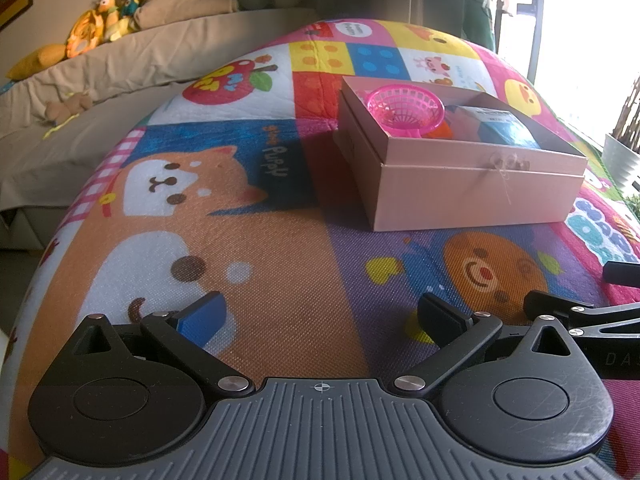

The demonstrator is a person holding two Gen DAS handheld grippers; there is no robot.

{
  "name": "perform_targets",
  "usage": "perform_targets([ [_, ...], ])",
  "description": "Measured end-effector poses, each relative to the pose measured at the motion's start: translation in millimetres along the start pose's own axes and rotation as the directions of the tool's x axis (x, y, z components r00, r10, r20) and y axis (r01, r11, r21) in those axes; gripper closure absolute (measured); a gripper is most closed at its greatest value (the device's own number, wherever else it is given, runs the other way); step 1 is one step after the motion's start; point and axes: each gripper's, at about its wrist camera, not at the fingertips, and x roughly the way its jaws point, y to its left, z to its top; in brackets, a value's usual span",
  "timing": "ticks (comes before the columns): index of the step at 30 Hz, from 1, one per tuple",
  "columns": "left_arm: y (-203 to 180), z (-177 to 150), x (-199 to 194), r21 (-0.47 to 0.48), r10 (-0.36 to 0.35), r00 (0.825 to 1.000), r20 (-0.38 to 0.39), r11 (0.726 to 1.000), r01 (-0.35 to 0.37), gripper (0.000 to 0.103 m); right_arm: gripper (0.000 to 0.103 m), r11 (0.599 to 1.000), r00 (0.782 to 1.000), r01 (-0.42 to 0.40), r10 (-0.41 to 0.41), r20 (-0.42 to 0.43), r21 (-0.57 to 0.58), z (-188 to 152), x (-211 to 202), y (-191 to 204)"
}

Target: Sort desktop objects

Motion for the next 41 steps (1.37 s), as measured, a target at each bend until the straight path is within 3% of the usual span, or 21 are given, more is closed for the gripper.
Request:
perform_targets([
  [41, 3.6, -0.4, -7.1, 0.007, -0.035, 0.999, -0.029, 0.999, 0.035, 0.000, 0.000, 1.000, 1.000, 0.000, 0.000, 0.000, 0.000, -0.2, 0.0, -0.1],
])
